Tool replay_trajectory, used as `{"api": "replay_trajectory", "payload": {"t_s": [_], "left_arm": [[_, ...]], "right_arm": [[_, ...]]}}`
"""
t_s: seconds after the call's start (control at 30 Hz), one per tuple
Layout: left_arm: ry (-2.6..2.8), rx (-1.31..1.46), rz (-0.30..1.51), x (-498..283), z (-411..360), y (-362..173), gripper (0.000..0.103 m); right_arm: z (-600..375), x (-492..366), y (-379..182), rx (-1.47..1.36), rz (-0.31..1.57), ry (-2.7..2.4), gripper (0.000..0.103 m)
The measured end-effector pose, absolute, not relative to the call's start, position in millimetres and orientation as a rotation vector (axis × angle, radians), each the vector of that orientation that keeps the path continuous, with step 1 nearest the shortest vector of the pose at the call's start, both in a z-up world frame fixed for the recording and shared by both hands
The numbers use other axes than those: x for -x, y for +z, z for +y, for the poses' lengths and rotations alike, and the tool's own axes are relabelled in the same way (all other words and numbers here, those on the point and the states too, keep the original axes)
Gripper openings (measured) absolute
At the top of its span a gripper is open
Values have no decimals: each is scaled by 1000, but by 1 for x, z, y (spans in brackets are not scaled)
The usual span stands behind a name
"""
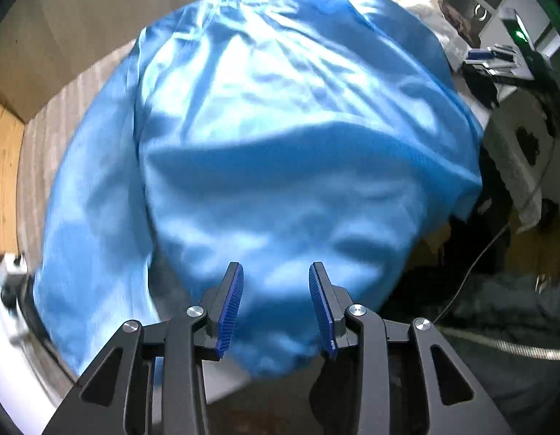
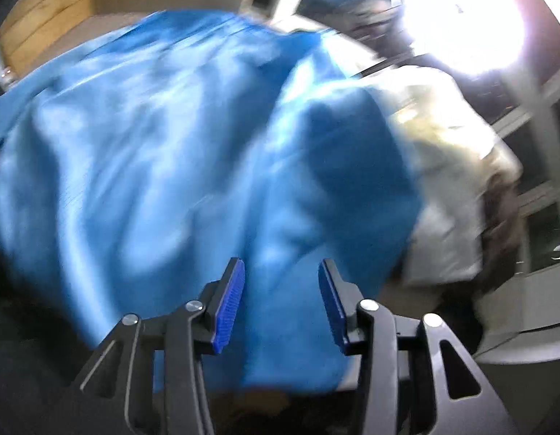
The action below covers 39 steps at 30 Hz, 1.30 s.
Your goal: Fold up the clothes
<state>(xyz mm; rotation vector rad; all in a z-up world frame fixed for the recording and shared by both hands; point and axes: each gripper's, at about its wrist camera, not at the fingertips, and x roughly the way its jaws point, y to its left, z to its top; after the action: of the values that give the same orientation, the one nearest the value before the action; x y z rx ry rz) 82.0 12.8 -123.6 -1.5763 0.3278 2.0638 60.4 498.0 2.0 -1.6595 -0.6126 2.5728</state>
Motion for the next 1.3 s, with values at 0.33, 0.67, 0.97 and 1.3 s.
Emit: {"api": "replay_trajectory", "payload": {"t_s": [0.33,0.67,0.97,1.3], "left_arm": [[2170,1690,135,-48,43,-155,36],[2271,1803,28,-67,70,-167,36],[2332,1820,-14,-63,87,-164,36],[2459,1824,-97,-65,71,-156,36]], "right_arm": [[516,51,-35,1785,-444,2665,54],[526,100,-87,1966,-494,2639,42],[573,118,-56,1893,-673,2670,1],[616,195,14,1346,-1100,2456,1]]}}
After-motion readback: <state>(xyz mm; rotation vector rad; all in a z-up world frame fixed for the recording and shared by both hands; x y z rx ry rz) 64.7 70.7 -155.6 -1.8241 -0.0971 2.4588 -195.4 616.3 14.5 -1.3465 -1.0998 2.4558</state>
